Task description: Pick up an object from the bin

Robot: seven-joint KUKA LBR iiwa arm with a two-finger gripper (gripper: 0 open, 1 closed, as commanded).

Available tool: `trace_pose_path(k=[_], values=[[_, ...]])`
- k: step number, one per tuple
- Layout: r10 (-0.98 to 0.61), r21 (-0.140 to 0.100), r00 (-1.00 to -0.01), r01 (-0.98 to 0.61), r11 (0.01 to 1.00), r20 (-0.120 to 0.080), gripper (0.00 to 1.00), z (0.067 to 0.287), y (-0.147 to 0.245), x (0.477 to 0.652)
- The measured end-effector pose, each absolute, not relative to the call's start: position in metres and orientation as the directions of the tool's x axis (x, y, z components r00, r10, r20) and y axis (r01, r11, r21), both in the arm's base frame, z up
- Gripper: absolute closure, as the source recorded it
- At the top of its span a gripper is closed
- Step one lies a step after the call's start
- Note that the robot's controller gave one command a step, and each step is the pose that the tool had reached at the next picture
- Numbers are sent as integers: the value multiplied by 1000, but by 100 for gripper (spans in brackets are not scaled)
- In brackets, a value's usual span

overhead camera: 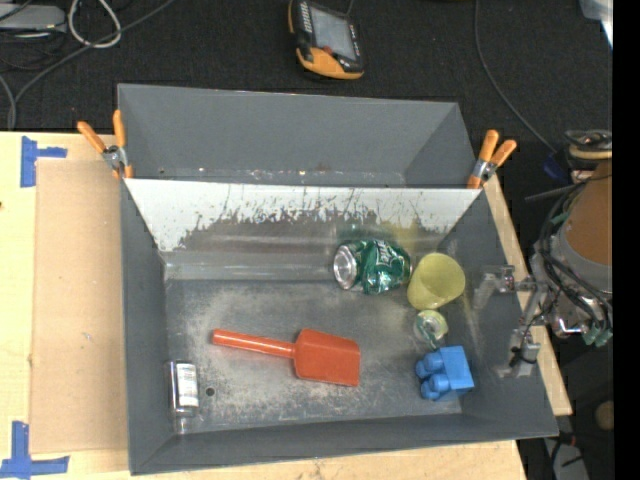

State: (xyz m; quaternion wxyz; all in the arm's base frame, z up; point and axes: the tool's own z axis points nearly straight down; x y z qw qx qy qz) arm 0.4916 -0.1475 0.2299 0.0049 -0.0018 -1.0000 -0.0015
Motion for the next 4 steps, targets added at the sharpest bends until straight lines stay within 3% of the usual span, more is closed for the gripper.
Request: trace_pose_path(k=[1,2,3,4], values=[[-3,1,-1000,-3,1000,1,0,234,-146,493],[10,0,-1000,10,1000,-6,0,72,-157,473],[10,-8,-999,10,1000,-42,0,61,-156,482],[-55,-7,-998,-55,998,-37,0,71,-138,476]])
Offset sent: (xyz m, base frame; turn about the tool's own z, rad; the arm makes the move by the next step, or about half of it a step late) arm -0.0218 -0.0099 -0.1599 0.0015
